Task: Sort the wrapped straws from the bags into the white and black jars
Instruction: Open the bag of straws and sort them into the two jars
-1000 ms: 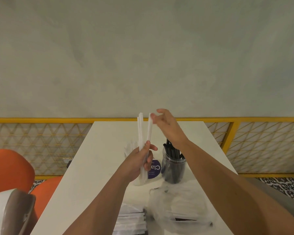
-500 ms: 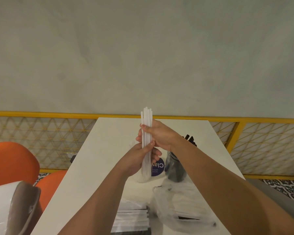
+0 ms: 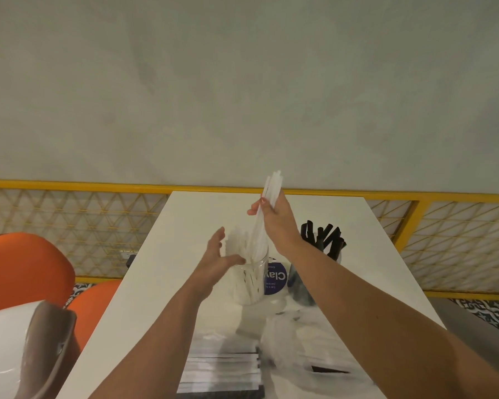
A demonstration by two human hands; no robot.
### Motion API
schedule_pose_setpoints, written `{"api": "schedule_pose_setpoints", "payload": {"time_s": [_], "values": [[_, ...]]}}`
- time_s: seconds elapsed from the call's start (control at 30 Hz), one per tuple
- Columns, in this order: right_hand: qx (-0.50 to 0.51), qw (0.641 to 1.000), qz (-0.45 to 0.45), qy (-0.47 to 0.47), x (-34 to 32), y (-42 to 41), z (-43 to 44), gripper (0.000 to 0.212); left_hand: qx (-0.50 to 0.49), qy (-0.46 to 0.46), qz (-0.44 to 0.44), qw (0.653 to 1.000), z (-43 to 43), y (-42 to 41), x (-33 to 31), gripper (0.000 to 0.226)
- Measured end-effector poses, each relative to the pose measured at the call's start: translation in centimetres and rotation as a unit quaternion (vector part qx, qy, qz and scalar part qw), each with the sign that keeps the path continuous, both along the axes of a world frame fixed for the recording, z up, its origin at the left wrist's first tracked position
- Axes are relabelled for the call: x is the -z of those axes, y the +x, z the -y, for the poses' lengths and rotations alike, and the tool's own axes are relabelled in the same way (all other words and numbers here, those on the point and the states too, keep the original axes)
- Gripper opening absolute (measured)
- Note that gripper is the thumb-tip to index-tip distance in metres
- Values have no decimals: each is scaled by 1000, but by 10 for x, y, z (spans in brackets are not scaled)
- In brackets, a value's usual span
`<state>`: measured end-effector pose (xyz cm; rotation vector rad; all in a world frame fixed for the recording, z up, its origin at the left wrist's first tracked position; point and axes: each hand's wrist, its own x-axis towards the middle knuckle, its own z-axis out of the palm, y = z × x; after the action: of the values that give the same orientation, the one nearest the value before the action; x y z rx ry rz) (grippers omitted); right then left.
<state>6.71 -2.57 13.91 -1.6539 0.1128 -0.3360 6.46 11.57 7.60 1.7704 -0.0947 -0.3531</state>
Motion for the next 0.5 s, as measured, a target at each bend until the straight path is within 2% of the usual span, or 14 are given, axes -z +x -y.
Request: {"api": "schedule_pose_setpoints", "payload": {"time_s": [0.1, 0.17, 0.23, 0.3, 0.4, 0.5], "values": [[-3, 995, -55, -79, 14, -1, 0, 27, 36, 70, -1, 997, 4, 3, 12, 105], [-12, 986, -103, -133, 21, 1, 3, 32, 48, 99, 17, 994, 7, 7, 15, 108], [-32, 970, -156, -183, 28, 3, 5, 41, 52, 106, 35, 992, 10, 11, 15, 105], [-50, 961, -189, -194, 34, 2, 6, 46, 56, 112, 57, 990, 15, 14, 13, 96], [-61, 968, -182, -164, 39, 1, 6, 45, 66, 114, 81, 988, 20, 16, 12, 86], [-86, 962, -191, -175, 40, 1, 8, 48, 67, 136, 99, 984, 22, 16, 13, 82]]}}
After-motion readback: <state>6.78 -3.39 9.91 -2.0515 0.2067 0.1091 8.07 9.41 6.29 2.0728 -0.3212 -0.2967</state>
